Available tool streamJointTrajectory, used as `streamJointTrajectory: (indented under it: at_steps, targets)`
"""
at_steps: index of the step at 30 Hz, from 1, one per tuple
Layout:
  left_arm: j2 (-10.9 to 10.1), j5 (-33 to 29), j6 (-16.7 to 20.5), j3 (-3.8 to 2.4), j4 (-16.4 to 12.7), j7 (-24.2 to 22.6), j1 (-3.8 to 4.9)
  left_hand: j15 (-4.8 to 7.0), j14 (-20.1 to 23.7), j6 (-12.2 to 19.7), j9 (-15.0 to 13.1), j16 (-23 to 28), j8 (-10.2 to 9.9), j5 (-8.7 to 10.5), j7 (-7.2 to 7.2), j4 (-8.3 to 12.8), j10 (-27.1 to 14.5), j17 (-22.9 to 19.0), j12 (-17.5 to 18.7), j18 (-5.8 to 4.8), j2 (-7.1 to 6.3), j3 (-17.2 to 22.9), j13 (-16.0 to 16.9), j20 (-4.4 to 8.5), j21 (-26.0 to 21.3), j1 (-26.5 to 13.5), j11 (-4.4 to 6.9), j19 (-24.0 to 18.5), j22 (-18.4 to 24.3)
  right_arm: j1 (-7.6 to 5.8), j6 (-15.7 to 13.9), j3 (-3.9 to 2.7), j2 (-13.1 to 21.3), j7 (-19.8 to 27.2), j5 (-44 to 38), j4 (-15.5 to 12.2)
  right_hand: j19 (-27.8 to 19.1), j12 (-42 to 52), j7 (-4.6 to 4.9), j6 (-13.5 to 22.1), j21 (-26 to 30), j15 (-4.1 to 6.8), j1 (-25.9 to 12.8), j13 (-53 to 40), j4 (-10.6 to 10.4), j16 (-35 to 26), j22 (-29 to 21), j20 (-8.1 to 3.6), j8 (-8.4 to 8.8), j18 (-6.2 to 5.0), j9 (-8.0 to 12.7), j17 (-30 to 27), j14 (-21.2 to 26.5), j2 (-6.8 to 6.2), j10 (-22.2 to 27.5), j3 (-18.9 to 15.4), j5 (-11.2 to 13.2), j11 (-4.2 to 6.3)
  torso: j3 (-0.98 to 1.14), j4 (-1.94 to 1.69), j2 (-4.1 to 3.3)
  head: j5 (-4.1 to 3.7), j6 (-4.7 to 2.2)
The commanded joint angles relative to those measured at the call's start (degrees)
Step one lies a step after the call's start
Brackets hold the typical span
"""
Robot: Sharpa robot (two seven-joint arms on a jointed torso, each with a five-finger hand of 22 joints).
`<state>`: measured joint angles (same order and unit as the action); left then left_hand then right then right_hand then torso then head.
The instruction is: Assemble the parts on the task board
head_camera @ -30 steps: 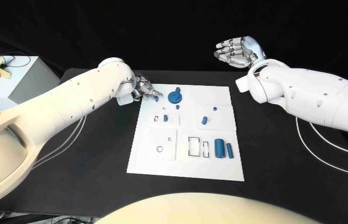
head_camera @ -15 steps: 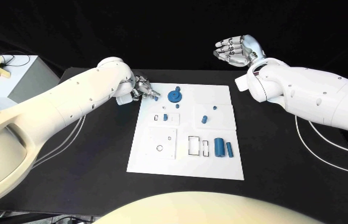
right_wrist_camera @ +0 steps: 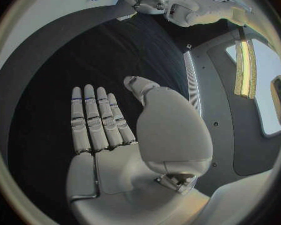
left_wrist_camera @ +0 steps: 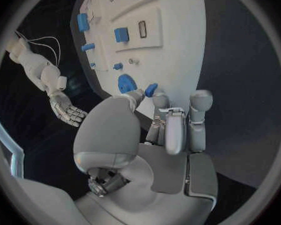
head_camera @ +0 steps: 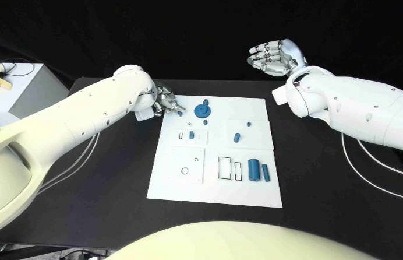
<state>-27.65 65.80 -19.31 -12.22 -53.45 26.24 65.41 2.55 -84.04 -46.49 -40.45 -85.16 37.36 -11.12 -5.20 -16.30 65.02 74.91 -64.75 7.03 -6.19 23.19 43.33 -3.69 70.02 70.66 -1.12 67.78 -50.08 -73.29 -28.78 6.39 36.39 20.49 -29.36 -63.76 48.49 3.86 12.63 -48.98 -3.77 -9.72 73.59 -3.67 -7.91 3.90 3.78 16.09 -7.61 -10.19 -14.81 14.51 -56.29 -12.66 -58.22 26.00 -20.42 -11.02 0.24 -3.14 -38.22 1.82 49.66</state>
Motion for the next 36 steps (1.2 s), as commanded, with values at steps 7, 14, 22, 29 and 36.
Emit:
streamJointTrajectory:
  at_steps: [7, 14, 22, 29, 36]
  targets:
    - [0.05, -1.40, -1.81, 0.07, -0.39, -0.62, 0.05, 0.08, -2.41, -0.11, 0.43, -0.59, 0.32, -0.57, 0.34, 0.83, -0.20, 5.55, 0.21, 0.78, 0.29, 6.72, -0.68, -0.07, 0.51, 4.81, 0.44, -0.29, -0.40, 0.00, 0.87, -0.02, -0.11, 0.58, 0.00, 0.10, -0.40, -0.29, 2.20, -0.33, 0.10, 0.04, -0.12, 0.06, 0.18, -0.12, -0.08, 0.18, 0.20, -0.30, 0.09, -0.05, 0.34, 0.60, -0.04, -0.32, -0.35, -0.55, -0.02, -0.02, 0.03, 0.09, 0.26]
    - [-0.23, -1.69, -1.77, 0.07, -1.10, -0.73, 0.04, 0.07, -2.54, 0.31, -0.57, -0.88, 2.60, -0.51, 0.14, 4.69, 0.34, 5.90, 0.55, 0.76, -1.79, 18.00, -1.08, -0.01, 1.01, 4.93, 0.42, -0.35, -0.89, 0.00, 0.92, -0.01, -0.14, 0.60, 0.05, 0.22, -0.42, -0.29, 2.22, -0.35, 0.09, 0.04, -0.13, 0.06, 0.17, -0.11, -0.08, 0.19, 0.23, -0.30, 0.12, -0.12, 0.34, 0.64, -0.04, -0.36, -0.36, -0.56, -0.01, 0.00, 0.04, 0.13, 0.34]
    - [-1.40, -2.19, -0.16, 0.06, -3.40, -1.29, 0.02, 0.25, -3.00, -0.02, -1.61, -1.43, 4.76, -0.62, 0.31, 9.19, 1.55, 6.96, 0.06, 0.63, -3.00, 25.10, -0.47, 0.08, 1.84, 2.27, 0.60, 0.06, -1.83, 0.04, 1.08, -0.01, -0.17, 0.64, 0.10, 0.38, -0.42, -0.29, 2.22, -0.35, 0.09, 0.04, -0.13, 0.06, 0.17, -0.11, -0.08, 0.19, 0.23, -0.30, 0.12, -0.12, 0.34, 0.64, -0.04, -0.36, -0.36, -0.56, 0.01, -0.06, 0.17, -0.03, 0.34]
    - [-3.72, -4.46, 1.28, 0.03, -7.70, -0.64, 0.01, 0.44, -3.47, -0.58, -1.72, -1.92, 5.32, -0.98, 0.51, 10.52, 2.72, 8.07, -0.58, 0.45, -3.75, 26.94, 0.54, 0.22, 2.56, 0.96, 0.81, 0.75, -2.93, 0.16, 1.16, 0.00, -0.19, 0.69, 0.14, 0.61, -0.44, -0.29, 2.22, -0.37, 0.09, 0.03, -0.15, 0.06, 0.16, -0.11, -0.07, 0.19, 0.25, -0.30, 0.13, -0.18, 0.33, 0.69, -0.04, -0.39, -0.39, -0.57, 0.08, -0.12, 0.35, 0.06, 0.34]
    - [-7.20, -6.73, 4.71, -0.03, -14.07, 0.98, 0.00, 0.97, -4.05, -1.57, -1.74, -2.41, 5.97, -3.27, 1.04, 12.09, 4.65, 9.19, -1.45, -0.06, -4.89, 28.84, 2.01, 0.73, 4.29, -1.34, 1.35, 2.84, -5.72, 0.29, 1.13, 0.00, 0.05, 0.80, 0.28, 0.71, -0.44, -0.29, 2.22, -0.37, 0.09, 0.03, -0.15, 0.06, 0.16, -0.11, -0.07, 0.19, 0.25, -0.30, 0.13, -0.18, 0.33, 0.69, -0.04, -0.39, -0.39, -0.57, 0.14, -0.37, 0.68, 0.07, 0.34]
